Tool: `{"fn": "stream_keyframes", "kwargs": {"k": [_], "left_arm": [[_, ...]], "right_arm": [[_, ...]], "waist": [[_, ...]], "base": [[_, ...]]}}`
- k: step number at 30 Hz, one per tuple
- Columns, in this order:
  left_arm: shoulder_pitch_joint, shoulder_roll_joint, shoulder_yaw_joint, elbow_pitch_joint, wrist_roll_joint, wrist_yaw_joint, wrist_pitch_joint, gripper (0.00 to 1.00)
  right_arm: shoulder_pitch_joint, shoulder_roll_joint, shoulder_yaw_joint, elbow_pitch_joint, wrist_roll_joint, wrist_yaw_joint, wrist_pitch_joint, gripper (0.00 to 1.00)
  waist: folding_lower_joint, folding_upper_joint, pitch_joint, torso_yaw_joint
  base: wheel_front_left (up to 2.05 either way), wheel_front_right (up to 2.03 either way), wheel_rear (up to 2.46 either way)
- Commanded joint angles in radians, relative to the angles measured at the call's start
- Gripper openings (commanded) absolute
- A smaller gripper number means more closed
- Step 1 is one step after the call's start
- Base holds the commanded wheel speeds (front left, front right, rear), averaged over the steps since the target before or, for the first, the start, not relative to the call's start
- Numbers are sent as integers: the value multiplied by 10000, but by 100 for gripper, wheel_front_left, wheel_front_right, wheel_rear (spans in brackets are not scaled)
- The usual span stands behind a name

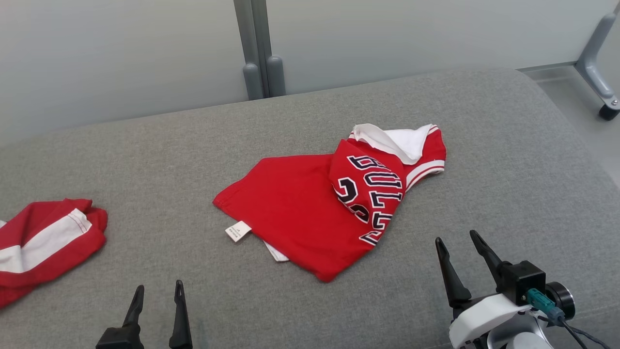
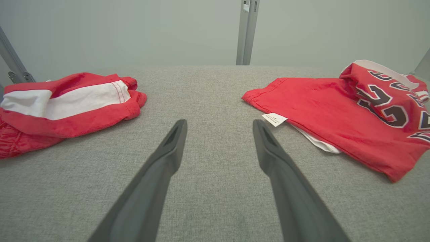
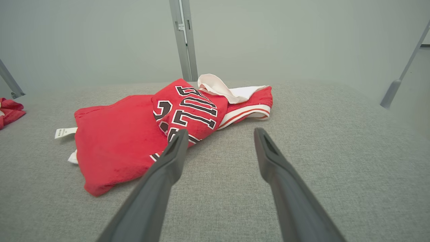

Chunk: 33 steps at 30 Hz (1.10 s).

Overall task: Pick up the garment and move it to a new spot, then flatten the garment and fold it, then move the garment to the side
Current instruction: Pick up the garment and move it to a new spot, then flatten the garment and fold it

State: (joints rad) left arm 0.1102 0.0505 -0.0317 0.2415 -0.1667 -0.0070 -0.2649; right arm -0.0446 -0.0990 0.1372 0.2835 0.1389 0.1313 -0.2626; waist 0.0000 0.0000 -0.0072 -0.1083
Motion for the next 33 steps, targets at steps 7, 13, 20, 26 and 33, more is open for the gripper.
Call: {"fn": "stream_keyframes", "kwargs": {"k": [7,13,20,26,33], "left_arm": [[-336,7,-315,90,-270,-127,7,100],[-1349,10,-680,469,-447,-344,7,100],[-3221,20,-865,1686,-295,-437,7,100],[-4723,117,-468,3105,-232,-556,6,100],[-5873,384,-61,4775,-227,-648,6,100]], "right_arm": [[17,26,66,0,100,-10,-34,100],[-390,-29,178,-128,146,-10,-34,100],[-909,-49,289,-210,198,-10,-34,100],[-1260,7,410,-268,247,-10,-34,100],[-1476,5,364,-305,258,-10,-34,100]], "waist": [[0,0,234,-41],[0,0,1043,-195],[0,0,2070,-514],[0,0,2714,-944],[0,0,3139,-1411]], "base": [[0,0,0],[0,0,0],[0,0,0],[0,0,0],[0,0,0]]}}
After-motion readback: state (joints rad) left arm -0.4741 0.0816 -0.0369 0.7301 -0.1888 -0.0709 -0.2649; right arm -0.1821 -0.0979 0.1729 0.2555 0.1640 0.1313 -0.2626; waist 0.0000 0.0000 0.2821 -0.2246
